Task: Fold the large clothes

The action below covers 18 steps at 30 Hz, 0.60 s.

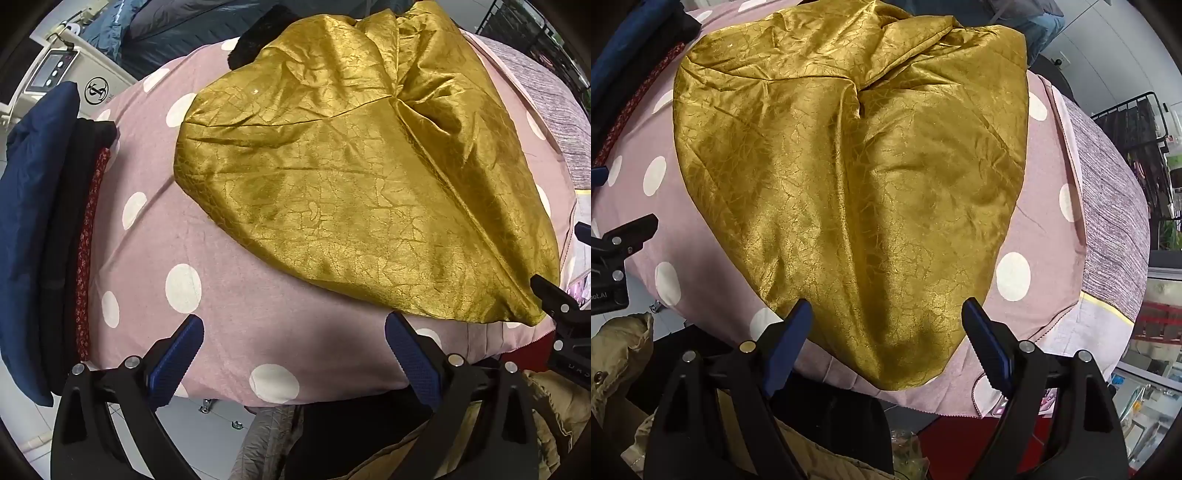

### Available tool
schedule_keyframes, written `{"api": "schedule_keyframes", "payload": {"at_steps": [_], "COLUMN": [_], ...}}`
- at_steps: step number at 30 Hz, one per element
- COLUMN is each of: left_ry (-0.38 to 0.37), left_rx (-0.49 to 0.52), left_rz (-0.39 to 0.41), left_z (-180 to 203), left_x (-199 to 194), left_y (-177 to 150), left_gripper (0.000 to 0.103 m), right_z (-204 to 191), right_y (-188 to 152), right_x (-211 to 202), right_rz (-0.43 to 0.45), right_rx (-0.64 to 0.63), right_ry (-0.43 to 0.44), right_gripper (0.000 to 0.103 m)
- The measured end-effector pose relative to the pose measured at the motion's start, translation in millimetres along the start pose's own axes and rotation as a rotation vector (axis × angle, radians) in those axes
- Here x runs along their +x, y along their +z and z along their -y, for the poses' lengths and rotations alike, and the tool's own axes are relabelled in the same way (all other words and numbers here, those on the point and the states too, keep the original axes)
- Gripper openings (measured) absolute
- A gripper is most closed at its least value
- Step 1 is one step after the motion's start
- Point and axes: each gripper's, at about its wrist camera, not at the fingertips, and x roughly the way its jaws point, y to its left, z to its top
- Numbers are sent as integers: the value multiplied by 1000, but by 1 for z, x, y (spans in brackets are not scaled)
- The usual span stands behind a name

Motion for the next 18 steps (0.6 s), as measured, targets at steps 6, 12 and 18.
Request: {"api": "schedule_keyframes", "payload": {"at_steps": [6, 12, 18], "left_ry": [12, 14, 15], "left_rx": [-1, -3, 0], "left_rz": [1, -1, 0], "left_z": [-2, -1, -1], "left_x": [2, 2, 2], "left_y": [-1, -1, -1], "left_gripper": [97, 97, 97], "right_z": [1, 0, 0], "right_y": [1, 1, 1], "right_x": [0, 0, 0], "right_rz": [-2, -6, -6], "right_rx": [-3, -12, -11], "right_ry": [2, 3, 4], "right_gripper": [82, 82, 82]}}
